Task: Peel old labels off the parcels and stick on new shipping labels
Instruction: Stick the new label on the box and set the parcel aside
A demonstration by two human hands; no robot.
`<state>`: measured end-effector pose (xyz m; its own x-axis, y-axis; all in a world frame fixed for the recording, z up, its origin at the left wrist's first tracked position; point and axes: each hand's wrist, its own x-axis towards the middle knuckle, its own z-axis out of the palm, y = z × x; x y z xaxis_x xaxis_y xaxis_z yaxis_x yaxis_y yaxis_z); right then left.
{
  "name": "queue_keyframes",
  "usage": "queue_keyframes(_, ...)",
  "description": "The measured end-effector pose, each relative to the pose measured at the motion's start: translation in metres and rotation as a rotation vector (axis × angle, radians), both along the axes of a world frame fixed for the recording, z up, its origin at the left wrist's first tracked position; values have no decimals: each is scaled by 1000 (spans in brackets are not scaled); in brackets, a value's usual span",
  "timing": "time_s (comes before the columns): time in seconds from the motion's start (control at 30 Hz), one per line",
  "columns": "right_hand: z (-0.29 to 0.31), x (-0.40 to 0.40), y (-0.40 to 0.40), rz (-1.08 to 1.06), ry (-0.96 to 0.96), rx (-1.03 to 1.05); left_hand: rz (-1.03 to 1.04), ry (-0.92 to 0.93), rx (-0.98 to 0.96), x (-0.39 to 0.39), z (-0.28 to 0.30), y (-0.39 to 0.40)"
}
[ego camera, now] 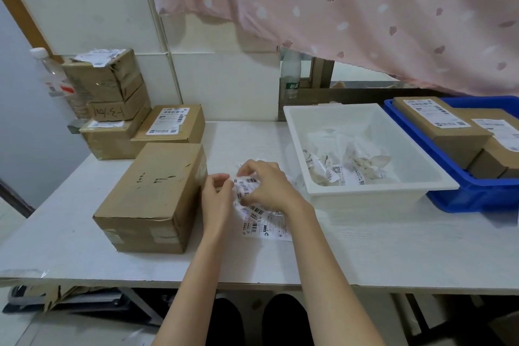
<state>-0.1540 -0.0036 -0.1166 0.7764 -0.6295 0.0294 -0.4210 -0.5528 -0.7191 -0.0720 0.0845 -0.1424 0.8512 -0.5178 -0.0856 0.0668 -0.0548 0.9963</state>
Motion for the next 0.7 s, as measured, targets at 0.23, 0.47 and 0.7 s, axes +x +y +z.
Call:
queue_keyframes(0.23,7,-8,-1,-94,-226,66,-71,93,-100,-3,13,1)
queue_keyframes(0.47,2,-13,2,-111,-267,68,-141,264,-184,-2,18,3)
queue_keyframes(0.7,0,-17,1,-86,-254,159,-124,275,-195,2,14,5)
